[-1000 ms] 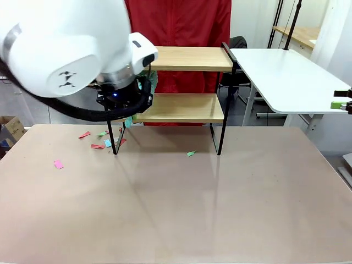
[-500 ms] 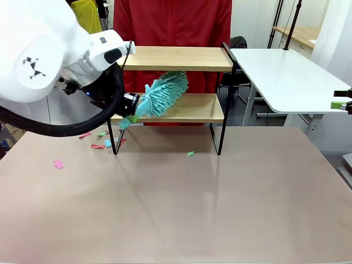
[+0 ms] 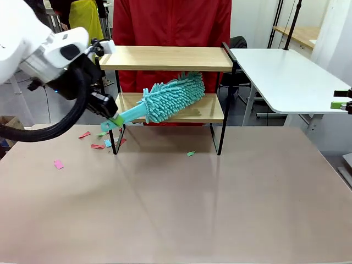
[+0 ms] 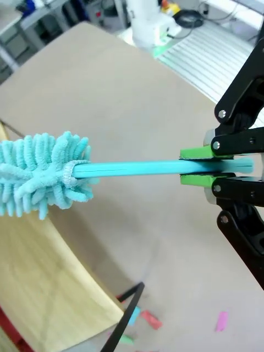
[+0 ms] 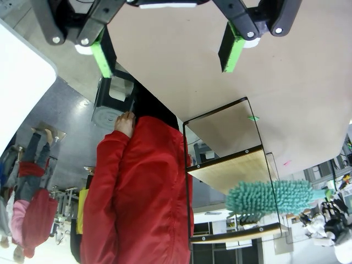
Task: Clean the shelf.
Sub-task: Clean the specific section of the Shelf indicated by the human with the Duster.
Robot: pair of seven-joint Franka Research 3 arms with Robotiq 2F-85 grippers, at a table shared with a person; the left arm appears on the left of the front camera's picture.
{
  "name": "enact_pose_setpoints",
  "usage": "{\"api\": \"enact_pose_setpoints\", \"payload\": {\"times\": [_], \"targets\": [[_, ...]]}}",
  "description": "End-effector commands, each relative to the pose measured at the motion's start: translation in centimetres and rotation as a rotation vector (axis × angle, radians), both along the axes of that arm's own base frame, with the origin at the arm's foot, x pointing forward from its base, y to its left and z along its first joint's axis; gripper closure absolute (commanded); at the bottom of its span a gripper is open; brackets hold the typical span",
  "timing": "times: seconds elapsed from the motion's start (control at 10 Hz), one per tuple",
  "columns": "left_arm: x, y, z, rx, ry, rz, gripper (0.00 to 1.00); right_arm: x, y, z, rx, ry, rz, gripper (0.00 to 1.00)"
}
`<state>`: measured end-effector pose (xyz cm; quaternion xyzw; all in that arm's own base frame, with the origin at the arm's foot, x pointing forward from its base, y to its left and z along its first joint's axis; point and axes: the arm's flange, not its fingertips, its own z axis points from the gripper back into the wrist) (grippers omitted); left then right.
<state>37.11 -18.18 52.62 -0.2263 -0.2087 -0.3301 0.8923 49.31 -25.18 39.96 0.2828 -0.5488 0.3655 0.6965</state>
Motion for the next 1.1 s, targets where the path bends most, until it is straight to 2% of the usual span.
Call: {"api": "enact_pose_setpoints", "payload": {"times": [0.0, 0.2, 0.4, 0.7, 1.0], "targets": [[0.6, 2.9, -1.5, -0.111, 0.047, -0.136, 0.87, 0.1, 0.2, 0.3, -0.002, -0.006, 0.002, 0.0], [1.2, 3.4, -0.1, -0.09, 0.045, -0.213, 0.87, 0.1, 0.2, 0.3, -0.002, -0.006, 0.002, 0.0], [1.4, 4.6, 1.8, -0.001, 0.052, -0.313, 0.87, 0.1, 0.2, 0.3, -0.002, -0.006, 0.002, 0.0], [1.3, 4.8, 4.7, 0.221, 0.07, -0.372, 0.87, 0.1, 0.2, 0.3, -0.002, -0.006, 0.002, 0.0], [1.2, 5.9, 7.2, 0.527, 0.03, -0.514, 0.87, 0.1, 0.2, 0.3, -0.002, -0.006, 0.002, 0.0]]}}
